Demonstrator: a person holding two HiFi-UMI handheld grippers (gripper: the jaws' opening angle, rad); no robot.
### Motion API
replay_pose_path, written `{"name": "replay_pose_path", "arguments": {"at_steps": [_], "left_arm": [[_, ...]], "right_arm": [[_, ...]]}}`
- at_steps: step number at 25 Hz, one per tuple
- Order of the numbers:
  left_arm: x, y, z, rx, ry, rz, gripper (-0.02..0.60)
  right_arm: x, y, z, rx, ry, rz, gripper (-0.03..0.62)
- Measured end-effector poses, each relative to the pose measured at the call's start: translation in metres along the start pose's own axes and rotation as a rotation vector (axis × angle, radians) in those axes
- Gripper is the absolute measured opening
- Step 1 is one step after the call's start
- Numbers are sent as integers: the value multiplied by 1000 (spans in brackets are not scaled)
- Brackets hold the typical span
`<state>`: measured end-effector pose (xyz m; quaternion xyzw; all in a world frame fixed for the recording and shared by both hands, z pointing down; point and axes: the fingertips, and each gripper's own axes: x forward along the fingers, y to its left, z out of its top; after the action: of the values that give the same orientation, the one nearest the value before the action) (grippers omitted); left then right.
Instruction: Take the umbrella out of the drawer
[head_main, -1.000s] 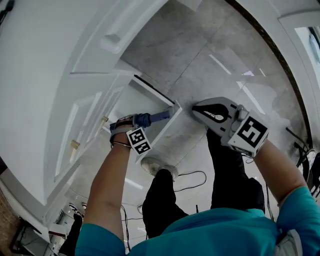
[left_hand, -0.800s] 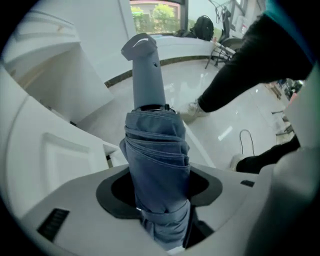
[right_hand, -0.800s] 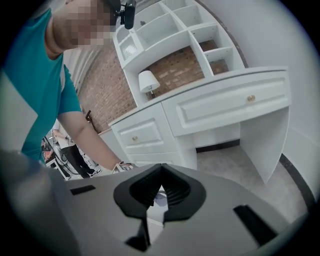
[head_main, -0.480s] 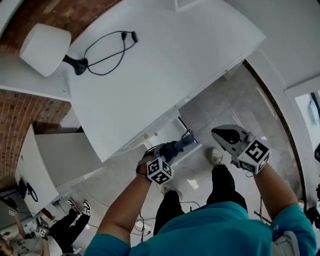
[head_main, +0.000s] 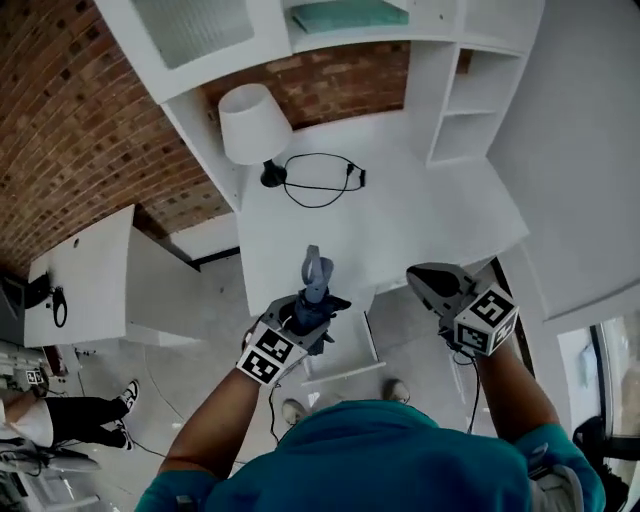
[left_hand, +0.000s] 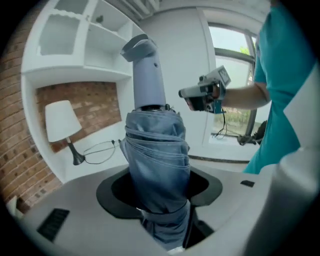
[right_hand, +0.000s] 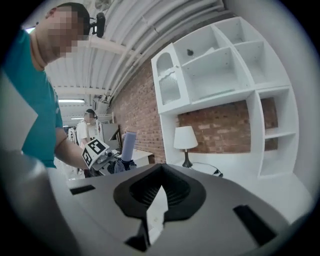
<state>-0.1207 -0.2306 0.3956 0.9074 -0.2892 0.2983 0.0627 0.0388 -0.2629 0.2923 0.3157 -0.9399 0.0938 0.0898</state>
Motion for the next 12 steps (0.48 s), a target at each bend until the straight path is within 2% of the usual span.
{"name": "replay_pose_path", "arguments": {"at_steps": [4, 8, 12], "left_arm": [[-83, 37, 69, -128, -200, 84, 246], [-164, 66, 122, -142, -337, 156, 247], [-228, 83, 159, -148, -415, 198, 247]], "right_arm": [[11, 19, 69, -54, -32, 38, 21], [22, 44, 122, -81, -72, 65, 21], [28, 58, 158, -93, -88, 63, 21]]}}
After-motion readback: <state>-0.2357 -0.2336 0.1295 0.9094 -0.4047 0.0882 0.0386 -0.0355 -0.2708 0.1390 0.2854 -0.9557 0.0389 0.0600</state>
